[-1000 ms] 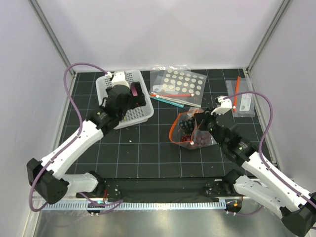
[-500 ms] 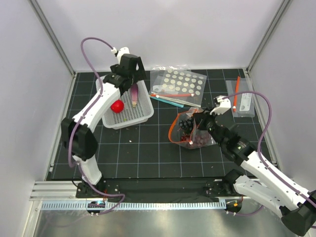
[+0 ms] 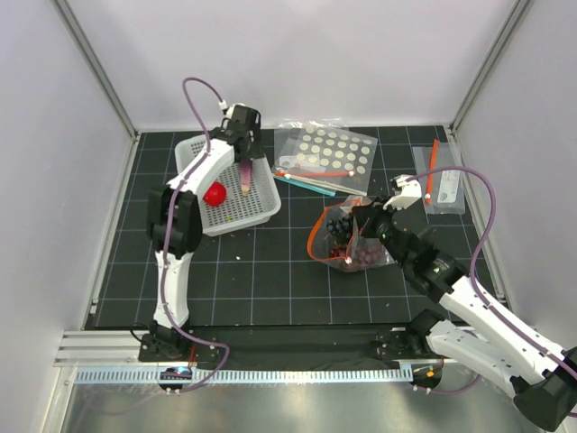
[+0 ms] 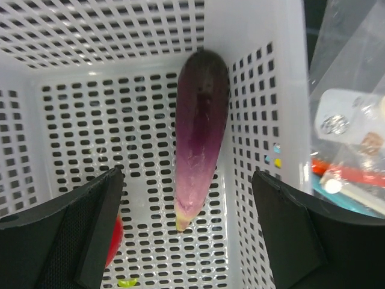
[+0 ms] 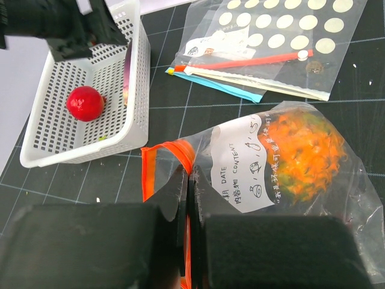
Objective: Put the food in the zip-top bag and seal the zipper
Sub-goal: Pick up the fake vegetable from the bin.
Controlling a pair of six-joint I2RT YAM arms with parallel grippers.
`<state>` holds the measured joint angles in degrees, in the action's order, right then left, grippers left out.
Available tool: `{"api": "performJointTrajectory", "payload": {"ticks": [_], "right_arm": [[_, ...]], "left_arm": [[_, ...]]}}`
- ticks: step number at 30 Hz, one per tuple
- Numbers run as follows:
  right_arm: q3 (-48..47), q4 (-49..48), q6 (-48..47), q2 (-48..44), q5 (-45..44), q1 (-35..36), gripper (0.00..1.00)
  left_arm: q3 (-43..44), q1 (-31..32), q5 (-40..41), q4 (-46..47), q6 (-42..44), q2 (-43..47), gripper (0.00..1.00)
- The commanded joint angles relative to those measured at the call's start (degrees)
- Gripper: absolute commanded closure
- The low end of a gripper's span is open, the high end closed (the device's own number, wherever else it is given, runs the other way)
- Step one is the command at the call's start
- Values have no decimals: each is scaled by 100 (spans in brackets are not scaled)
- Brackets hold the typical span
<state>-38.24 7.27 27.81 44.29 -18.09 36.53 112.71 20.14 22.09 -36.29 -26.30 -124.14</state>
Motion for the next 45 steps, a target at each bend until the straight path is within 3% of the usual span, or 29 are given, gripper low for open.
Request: {"api": "performJointTrajectory", "payload": {"ticks": [1, 8, 14, 16, 17, 19, 23, 27, 28, 34, 41, 45], "right_arm": [[-17, -498, 75, -8, -63, 20, 99], [-8, -498, 75, -26, -90, 20, 99], [-8, -472, 66, -105, -107, 12, 99], [1, -481, 66, -105, -125, 20, 99], [9, -472, 66, -114, -142, 20, 99], [-8, -454, 66, -114, -125, 12, 99], [1, -472, 49, -96, -143, 20, 99], [-8, -481, 49, -44, -125, 20, 99], [-8, -481, 57, -26, -116, 20, 99], [9, -481, 31, -79, -98, 12, 99], [-26, -498, 14, 53, -64, 20, 99], [-35, -489, -13, 36, -20, 20, 99]], "left_arm": [[278, -10, -213, -202, 293, -338, 8], [708, -168, -608, -589, 232, -988, 6], [876, -344, -1083, -669, 169, -1393, 13], [920, -353, -1136, -677, 187, -1482, 24], [946, -362, -1128, -703, 213, -1586, 36], [1060, -362, -857, -887, 170, -1692, 47], [1114, -370, -584, -1038, 187, -1729, 79], [18, -353, -346, -268, 126, -764, 90], [-655, -344, -345, -73, -57, -265, 92], [-2603, -239, -890, 1569, -770, 1502, 93], [-3509, 112, -723, 1661, -980, 2734, 94], [-4535, 578, -837, 1863, -1157, 3623, 93]]}}
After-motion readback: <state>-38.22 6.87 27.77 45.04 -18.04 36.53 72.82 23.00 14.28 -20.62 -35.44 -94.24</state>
